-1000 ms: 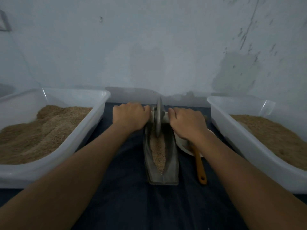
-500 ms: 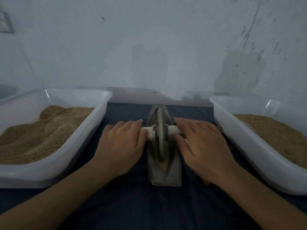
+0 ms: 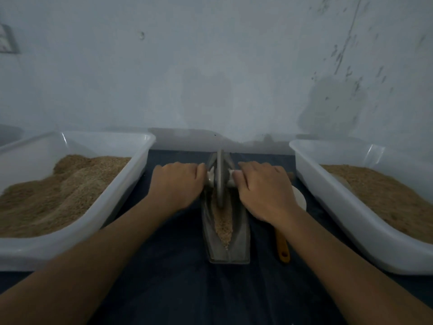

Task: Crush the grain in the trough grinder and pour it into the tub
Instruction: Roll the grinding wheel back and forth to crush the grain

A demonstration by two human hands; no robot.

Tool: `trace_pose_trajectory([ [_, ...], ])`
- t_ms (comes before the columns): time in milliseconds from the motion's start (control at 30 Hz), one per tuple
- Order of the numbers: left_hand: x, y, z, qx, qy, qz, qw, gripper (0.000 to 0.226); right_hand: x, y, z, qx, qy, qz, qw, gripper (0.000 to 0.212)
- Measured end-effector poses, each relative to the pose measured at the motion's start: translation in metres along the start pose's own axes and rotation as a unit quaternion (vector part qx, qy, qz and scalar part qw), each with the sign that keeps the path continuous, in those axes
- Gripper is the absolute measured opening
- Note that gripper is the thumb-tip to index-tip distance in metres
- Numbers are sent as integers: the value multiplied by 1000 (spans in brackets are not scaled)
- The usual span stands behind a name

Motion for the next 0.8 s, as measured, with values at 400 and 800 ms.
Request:
trace_pose_trajectory([
  [400,6,16,-67,-44,10,-121,992,55,11,27,-48,-39,52,16,998,52],
  [800,-7,-6,28,4,78,-13,997,48,-10,-5,24,53,-52,44,996,39],
])
Point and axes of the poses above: each hand's wrist, its own z-axis towards the middle knuckle, its own y-axis out of the back of the hand, x = y × z, the point moved 1 cm from there along z, towards the middle knuckle, and after that the axes turned 8 degrees about y, right-handed, at the moved point
